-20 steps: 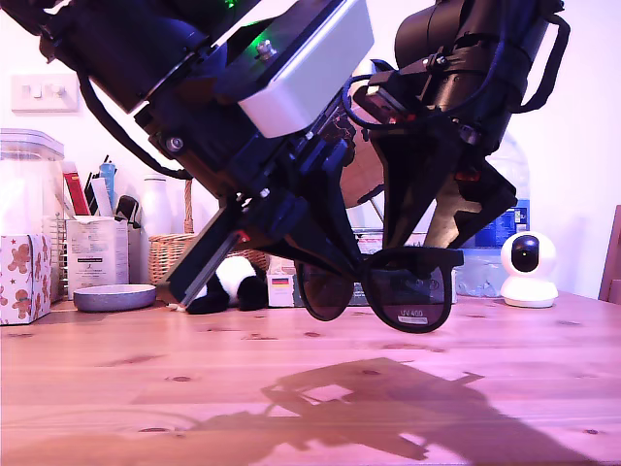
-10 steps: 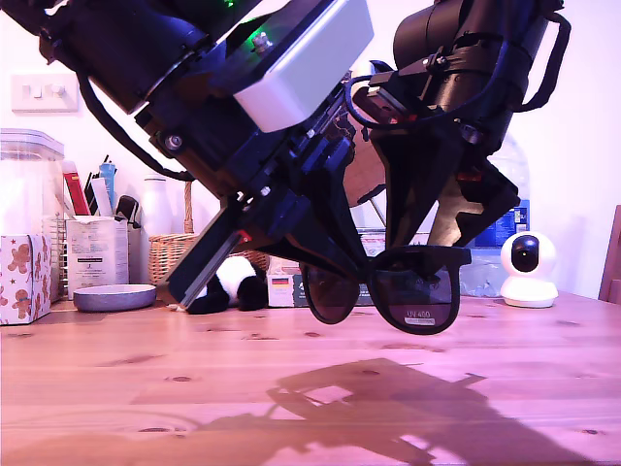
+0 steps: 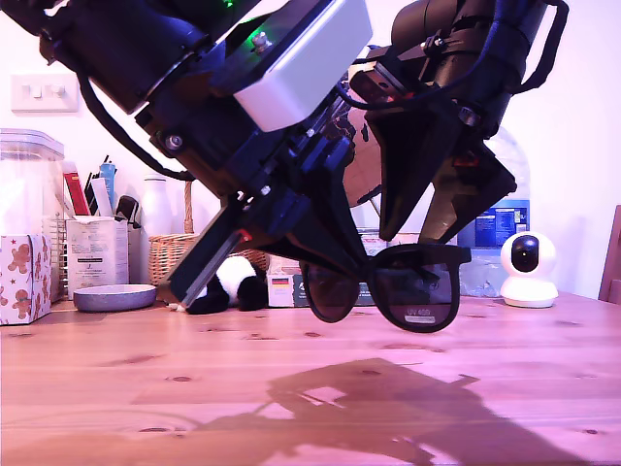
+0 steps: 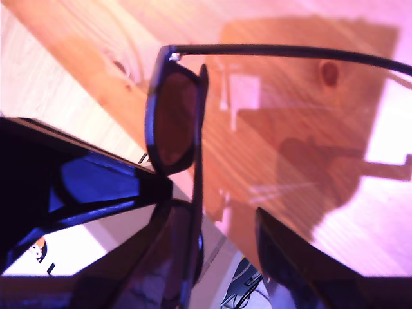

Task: Pick up the sunglasses and open them, then place them back on the table

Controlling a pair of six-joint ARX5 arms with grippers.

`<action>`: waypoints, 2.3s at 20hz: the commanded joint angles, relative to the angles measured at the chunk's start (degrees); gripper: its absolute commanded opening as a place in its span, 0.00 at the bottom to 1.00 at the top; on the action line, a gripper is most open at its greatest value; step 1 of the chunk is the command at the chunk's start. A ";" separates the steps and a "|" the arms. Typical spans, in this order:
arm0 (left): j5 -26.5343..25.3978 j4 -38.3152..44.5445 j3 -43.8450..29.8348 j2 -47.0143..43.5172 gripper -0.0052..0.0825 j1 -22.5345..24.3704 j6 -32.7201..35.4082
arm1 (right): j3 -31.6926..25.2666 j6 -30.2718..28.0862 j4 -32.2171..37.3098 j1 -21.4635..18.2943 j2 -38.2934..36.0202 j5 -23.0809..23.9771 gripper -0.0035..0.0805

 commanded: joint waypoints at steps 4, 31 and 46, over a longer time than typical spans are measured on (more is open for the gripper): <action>0.22 1.14 -0.33 1.25 0.04 0.04 -0.22 | 0.66 -0.42 -0.20 0.92 -0.13 -0.96 0.46; -0.22 1.55 -0.33 1.22 0.04 0.98 -1.92 | 0.63 1.51 1.75 0.50 3.63 14.97 0.46; -0.72 0.70 -0.31 1.22 0.04 4.35 -3.26 | 0.63 8.00 1.16 -2.36 3.63 18.69 0.46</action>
